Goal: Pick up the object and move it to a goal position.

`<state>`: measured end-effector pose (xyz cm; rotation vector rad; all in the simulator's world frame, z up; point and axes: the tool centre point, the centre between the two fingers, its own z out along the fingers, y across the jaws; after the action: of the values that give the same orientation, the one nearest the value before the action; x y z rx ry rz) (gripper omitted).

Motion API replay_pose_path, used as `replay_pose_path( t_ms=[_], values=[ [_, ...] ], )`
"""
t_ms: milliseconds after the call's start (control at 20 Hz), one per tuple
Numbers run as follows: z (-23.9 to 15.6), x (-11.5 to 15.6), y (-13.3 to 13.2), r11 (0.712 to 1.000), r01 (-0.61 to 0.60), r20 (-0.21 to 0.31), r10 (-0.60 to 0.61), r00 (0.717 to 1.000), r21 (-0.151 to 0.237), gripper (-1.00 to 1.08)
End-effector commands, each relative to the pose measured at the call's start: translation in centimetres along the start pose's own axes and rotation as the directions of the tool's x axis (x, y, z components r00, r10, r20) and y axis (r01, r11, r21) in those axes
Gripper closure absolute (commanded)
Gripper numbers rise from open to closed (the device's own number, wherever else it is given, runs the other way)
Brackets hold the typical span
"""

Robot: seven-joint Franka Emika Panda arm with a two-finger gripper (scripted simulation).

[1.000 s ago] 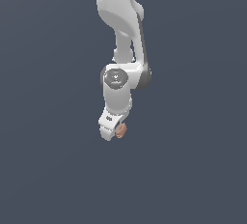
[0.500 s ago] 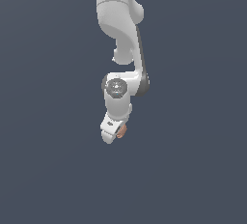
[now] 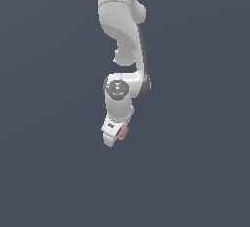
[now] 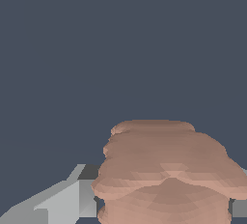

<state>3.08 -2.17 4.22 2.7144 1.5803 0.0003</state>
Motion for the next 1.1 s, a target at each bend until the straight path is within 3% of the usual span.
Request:
replay_pose_path(
  t_ms=[0,450,1050],
  values=[
    [0.1,0.0,0.0,1.000,0.001,0.000,-0.001,1.000,0.001,1.08],
    [-1.8,-2.2,1.0,1.000,0.000,0.000,0.000,1.000,0.000,1.08],
    [-9.4,-11.8,5.7,1.000,0.001,-0.001,-0.001,1.000,0.001,1.08]
  ],
)
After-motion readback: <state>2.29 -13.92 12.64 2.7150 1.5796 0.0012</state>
